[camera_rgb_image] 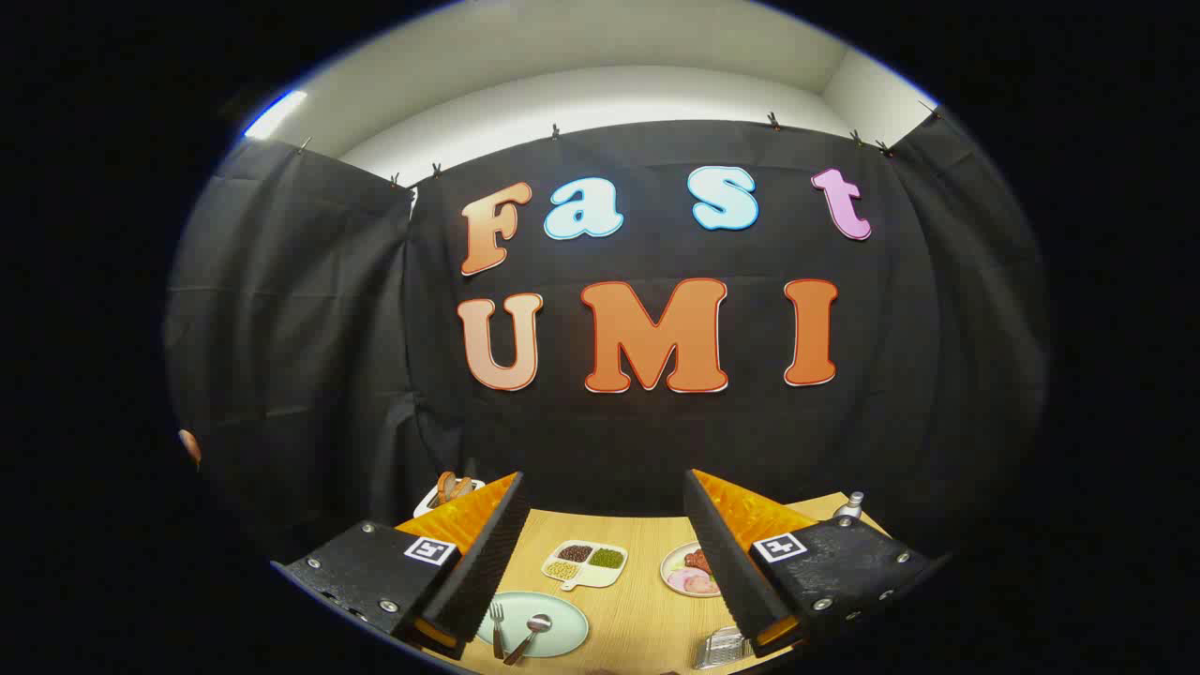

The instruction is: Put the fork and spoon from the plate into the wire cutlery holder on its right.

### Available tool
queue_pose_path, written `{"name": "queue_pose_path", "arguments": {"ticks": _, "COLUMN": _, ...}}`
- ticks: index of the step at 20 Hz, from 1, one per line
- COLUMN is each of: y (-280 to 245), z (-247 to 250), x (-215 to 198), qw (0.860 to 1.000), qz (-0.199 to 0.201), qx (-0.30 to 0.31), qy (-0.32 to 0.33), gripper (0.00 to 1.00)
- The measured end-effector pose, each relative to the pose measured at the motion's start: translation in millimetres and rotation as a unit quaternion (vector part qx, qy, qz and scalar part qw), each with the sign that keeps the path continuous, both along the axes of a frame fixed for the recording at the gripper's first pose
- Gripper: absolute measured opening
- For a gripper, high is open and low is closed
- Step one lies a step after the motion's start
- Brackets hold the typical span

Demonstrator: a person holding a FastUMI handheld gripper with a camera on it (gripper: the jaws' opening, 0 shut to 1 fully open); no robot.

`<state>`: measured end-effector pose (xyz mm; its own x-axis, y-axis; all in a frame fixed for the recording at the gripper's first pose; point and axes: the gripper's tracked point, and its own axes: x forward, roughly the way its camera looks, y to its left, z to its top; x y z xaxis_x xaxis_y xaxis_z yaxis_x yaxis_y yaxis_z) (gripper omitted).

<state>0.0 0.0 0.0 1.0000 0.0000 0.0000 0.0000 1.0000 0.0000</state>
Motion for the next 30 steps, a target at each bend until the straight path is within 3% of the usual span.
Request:
{"name": "queue_pose_path", "arguments": {"ticks": 22, "y": 17, "z": 25, "x": -11, "qw": 1.0, "qz": 0.006, "qx": -0.01, "qy": -0.028, "gripper": 0.99}}
{"name": "queue_pose_path", "arguments": {"ticks": 30, "y": 25, "z": 6, "x": -8, "qw": 1.0, "qz": 0.001, "qx": -0.011, "qy": -0.002, "gripper": 0.99}}
